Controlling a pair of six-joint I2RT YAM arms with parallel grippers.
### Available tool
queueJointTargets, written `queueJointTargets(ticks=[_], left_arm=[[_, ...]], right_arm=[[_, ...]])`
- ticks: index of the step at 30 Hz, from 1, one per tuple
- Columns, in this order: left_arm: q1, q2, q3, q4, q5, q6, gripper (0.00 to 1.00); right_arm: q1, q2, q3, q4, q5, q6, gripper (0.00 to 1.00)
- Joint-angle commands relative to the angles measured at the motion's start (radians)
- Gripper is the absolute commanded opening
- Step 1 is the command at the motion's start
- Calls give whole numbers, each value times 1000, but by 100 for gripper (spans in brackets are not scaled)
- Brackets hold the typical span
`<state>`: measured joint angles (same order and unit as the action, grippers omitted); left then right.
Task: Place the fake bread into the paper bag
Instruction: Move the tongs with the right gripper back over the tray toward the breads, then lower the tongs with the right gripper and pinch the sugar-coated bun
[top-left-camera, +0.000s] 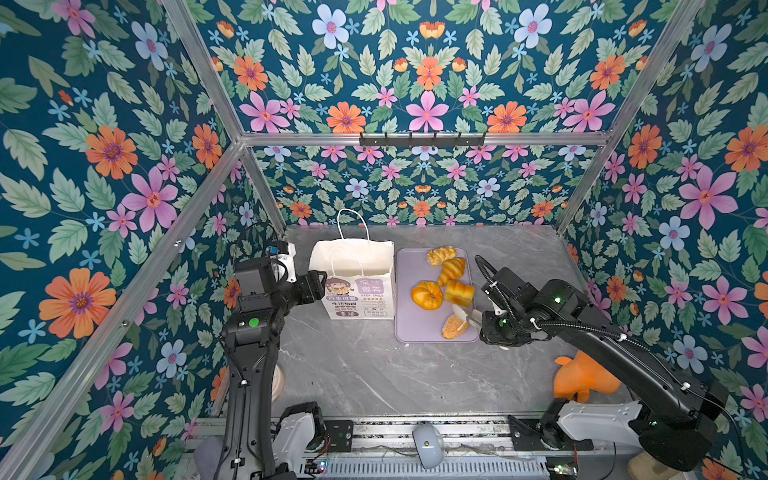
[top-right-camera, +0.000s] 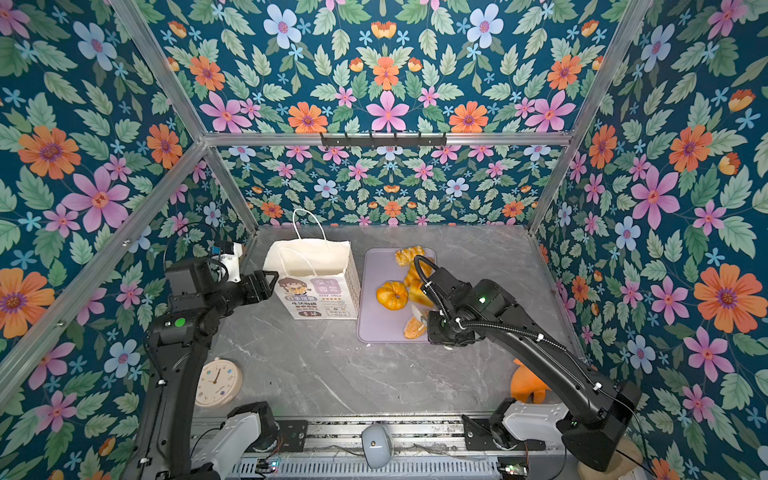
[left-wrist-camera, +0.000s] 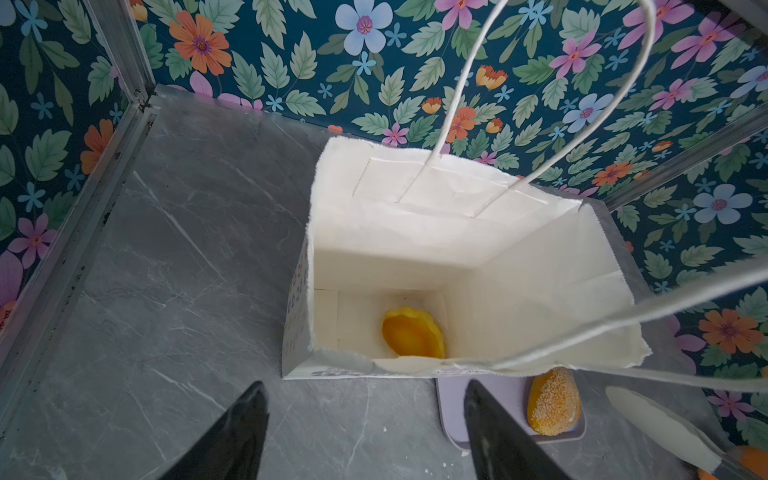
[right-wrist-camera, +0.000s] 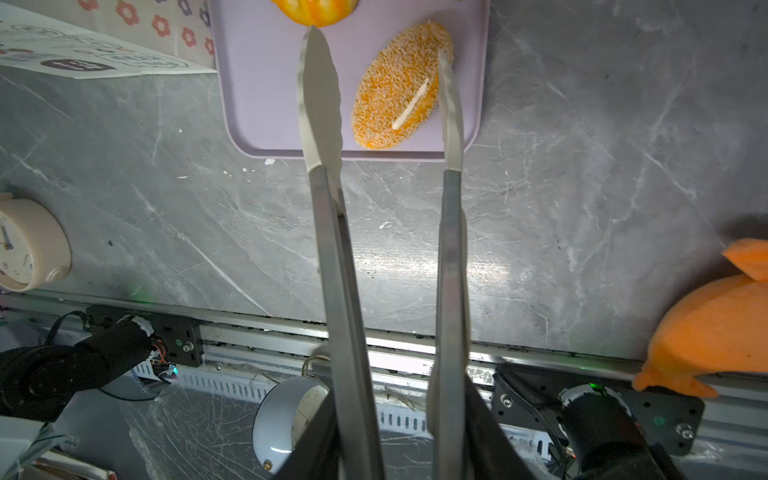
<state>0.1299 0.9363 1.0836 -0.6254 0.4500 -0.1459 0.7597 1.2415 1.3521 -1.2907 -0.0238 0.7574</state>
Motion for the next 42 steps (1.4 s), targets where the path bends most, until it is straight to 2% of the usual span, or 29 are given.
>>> queueJointTargets(ticks=[1,17,42], left_arm=[[-1,-5,-6,22,12,14,75],[0,-1,-15,36,13,19,75],[0,1,-22,38,16,21,76]], right_arm=[[20,5,-18,-2,17,67,39],[45,40,-103,95,-4,122,41],[46,70,-168,176,-1,123,44]])
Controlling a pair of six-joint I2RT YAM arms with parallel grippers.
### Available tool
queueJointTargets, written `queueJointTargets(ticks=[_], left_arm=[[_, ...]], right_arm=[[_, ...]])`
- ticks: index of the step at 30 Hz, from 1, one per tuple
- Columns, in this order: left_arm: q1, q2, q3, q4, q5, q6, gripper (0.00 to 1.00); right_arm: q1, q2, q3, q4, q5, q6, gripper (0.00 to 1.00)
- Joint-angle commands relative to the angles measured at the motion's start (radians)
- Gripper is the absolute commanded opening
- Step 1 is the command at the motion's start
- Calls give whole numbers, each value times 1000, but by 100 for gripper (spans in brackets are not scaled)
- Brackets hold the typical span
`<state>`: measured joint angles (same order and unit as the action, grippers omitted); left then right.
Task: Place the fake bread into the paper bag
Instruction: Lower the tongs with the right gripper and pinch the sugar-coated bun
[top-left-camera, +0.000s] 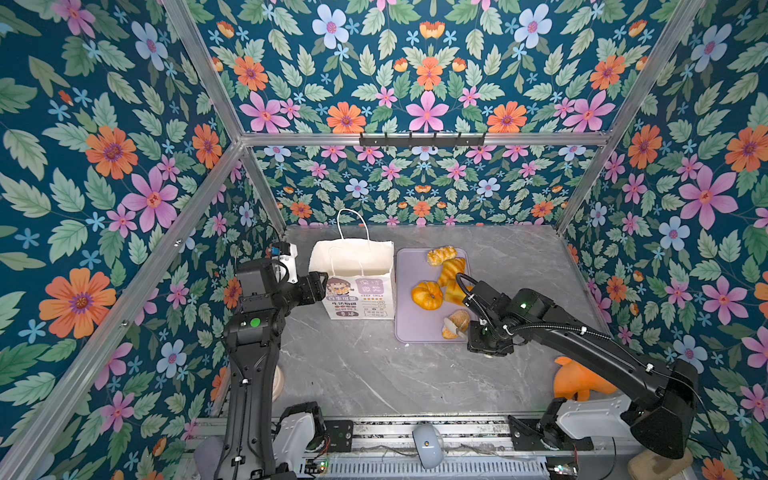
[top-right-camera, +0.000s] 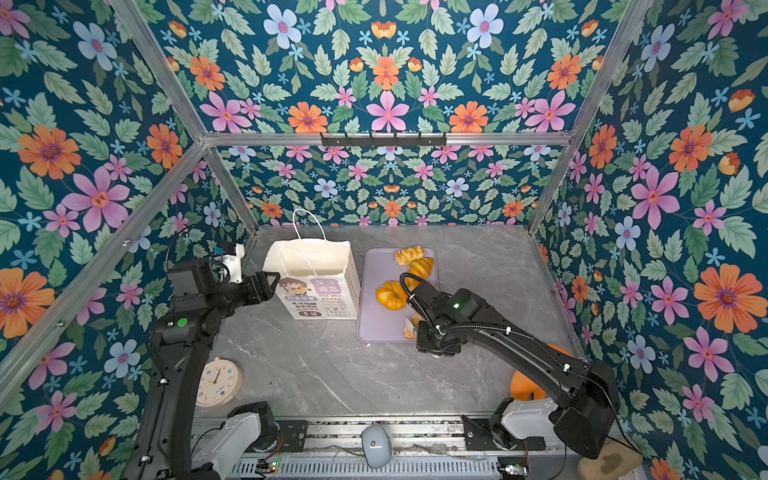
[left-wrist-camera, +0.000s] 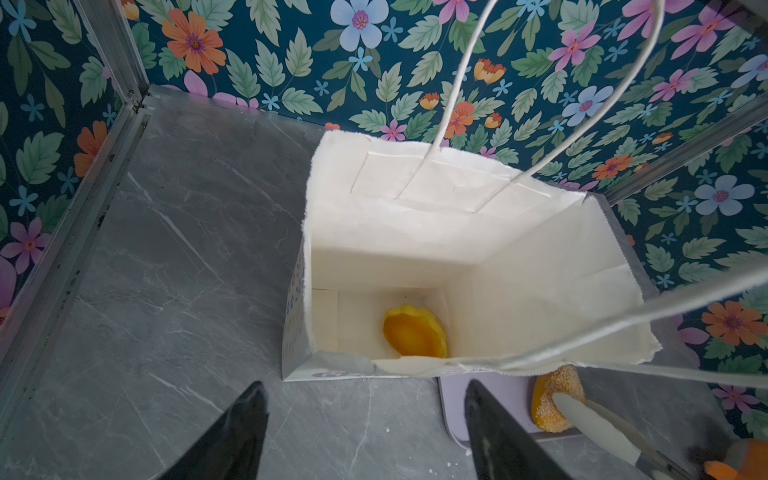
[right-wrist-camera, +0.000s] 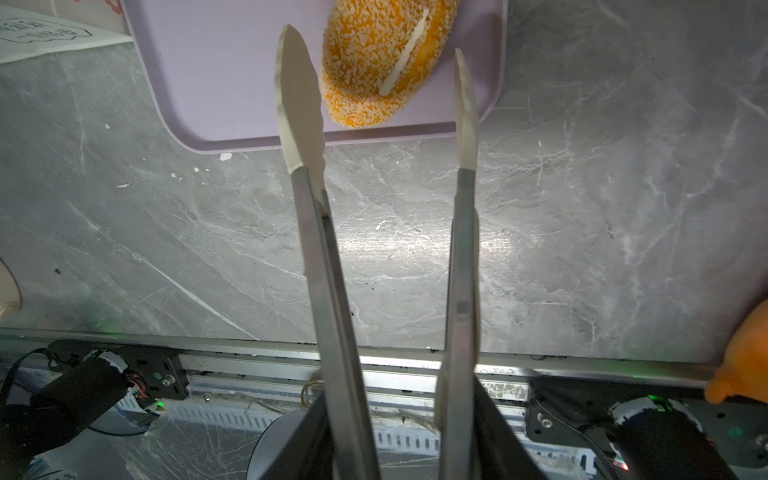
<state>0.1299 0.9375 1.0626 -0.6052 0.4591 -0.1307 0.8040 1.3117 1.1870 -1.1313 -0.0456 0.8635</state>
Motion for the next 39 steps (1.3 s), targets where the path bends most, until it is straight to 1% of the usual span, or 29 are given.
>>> queueJointTargets(ticks=[1,20,32,37,39], left_arm=[[0,-2,-3,18,7,5,76],[-1,-10,-2,7,-1,9,76],[-1,-16,-6,1,-9,17,76],[0,-11,-7,4,-2,16,75],[0,-11,-8,4,-2,17,76]], right_arm=[[2,2,-4,21,19,17,44],[1,67,-9,101,24,17,44],[1,112,16,39,123,1,44],[0,130,23,42,106,-1,43],[1,133,23,57,91,-3,42]])
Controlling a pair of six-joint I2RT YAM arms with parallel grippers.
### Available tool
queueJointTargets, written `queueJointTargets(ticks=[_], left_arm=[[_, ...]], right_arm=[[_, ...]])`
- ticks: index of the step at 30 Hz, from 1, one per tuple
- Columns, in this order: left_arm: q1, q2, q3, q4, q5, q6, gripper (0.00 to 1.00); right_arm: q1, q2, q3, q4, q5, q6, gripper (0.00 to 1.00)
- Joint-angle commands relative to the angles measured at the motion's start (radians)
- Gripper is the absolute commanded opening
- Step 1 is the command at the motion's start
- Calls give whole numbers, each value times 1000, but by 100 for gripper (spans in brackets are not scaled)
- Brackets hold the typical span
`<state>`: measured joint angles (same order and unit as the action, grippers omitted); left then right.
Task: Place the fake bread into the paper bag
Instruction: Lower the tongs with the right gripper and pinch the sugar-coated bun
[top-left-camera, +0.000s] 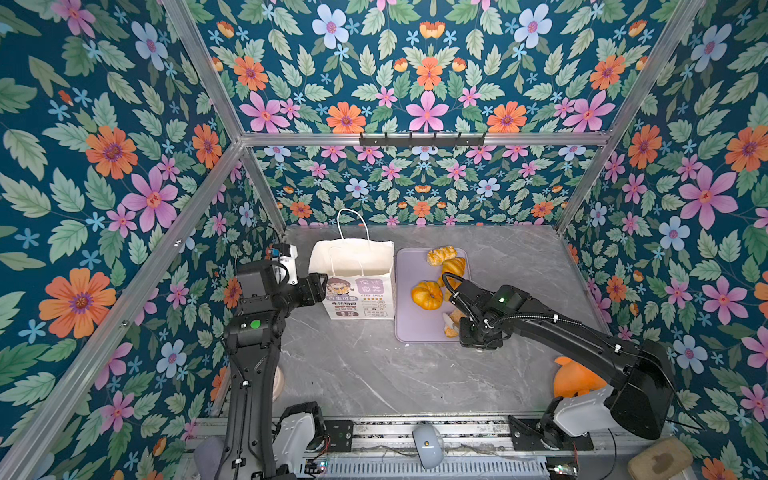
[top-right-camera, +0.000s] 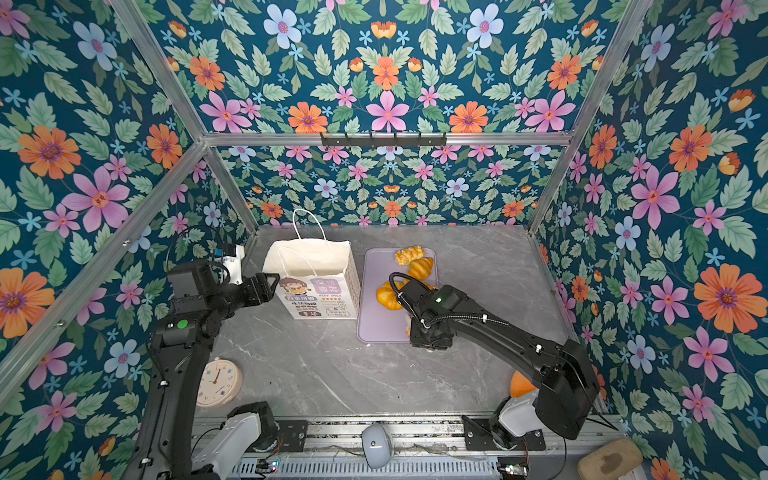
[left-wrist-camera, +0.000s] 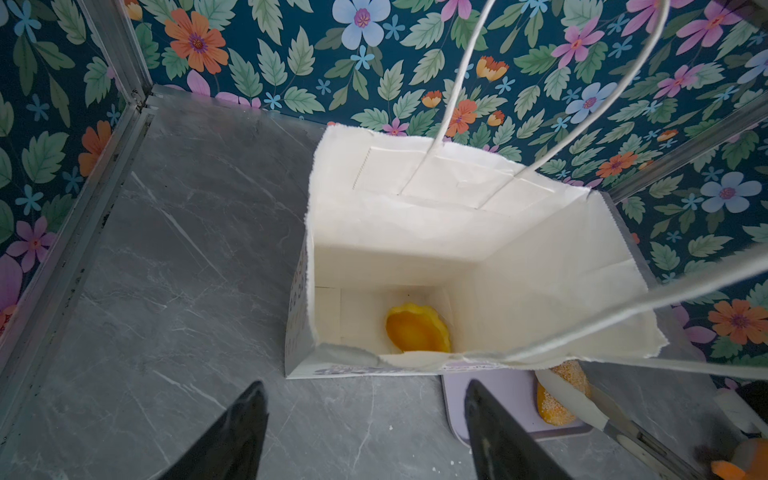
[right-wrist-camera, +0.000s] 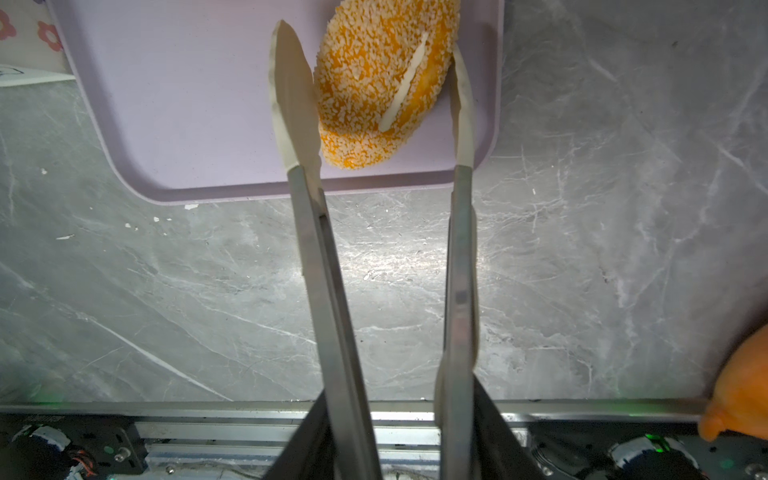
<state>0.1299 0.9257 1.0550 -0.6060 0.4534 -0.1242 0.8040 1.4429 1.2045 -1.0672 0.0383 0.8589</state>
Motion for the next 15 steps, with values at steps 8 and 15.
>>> queueJointTargets(ticks=[8,15], left_arm=[[0,-9,0,0,-2,11,76],[0,-10,2,0,1,10,76]], right_arm=[[1,-12,32,30,-66,-33,35],[1,-53,67,18,-92,-91,29]])
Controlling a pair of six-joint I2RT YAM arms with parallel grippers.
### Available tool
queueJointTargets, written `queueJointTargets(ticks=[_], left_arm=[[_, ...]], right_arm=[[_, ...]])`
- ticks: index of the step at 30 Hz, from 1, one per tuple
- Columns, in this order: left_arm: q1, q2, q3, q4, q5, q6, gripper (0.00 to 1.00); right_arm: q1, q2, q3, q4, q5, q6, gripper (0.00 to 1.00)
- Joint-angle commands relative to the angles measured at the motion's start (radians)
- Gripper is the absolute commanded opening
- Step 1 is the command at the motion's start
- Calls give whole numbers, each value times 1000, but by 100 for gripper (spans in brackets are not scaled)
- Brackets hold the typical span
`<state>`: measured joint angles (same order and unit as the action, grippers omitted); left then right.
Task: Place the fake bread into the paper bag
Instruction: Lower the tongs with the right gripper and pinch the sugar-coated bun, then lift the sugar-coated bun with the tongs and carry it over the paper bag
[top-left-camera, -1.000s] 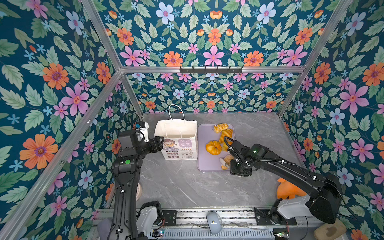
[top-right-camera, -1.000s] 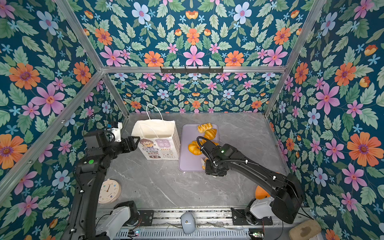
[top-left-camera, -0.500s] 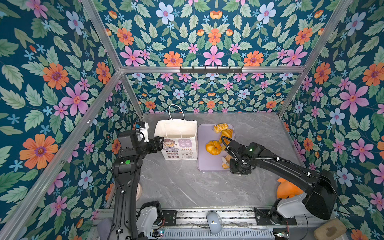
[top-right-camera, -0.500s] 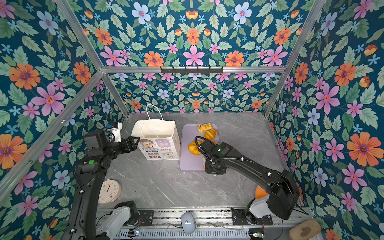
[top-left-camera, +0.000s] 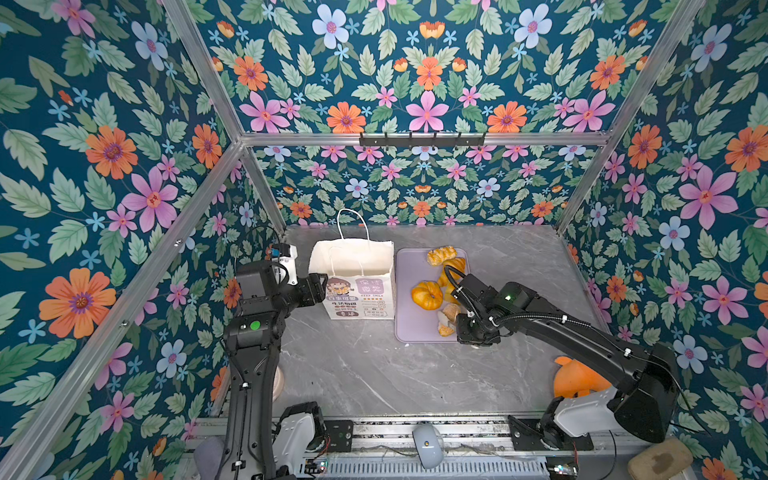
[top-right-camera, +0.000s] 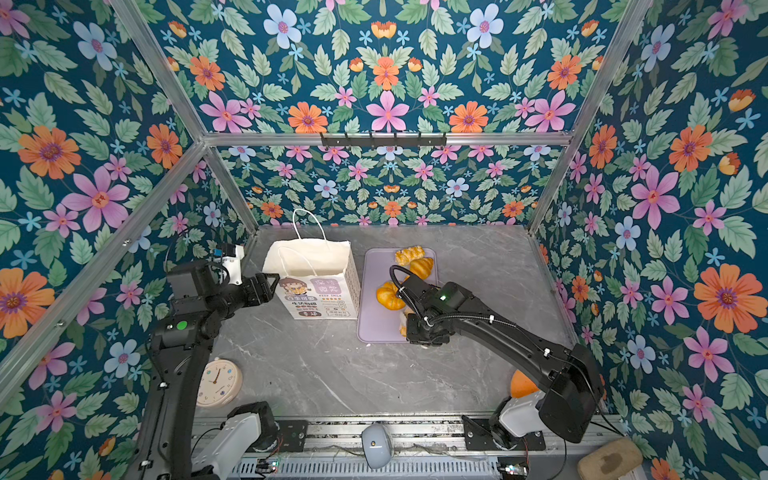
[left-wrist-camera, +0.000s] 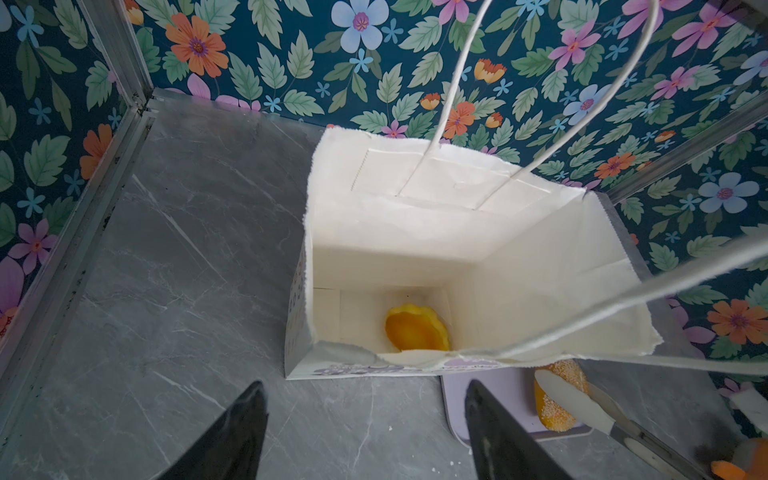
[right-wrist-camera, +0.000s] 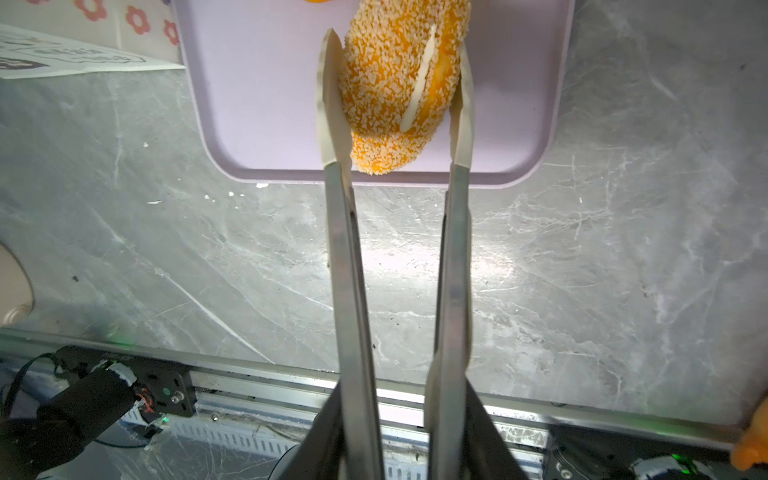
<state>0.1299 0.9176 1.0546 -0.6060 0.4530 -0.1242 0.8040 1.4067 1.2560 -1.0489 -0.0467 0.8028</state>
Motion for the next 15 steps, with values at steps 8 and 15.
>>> queueJointTargets(ticks=[8,15], left_arm=[[0,-3,4,-1,3,10,76],[0,-6,16,-10,-1,10,76]], right_arm=[[1,-71,147,-84,-27,-166,28],[1,-94,283,-129,-12,-302,27]])
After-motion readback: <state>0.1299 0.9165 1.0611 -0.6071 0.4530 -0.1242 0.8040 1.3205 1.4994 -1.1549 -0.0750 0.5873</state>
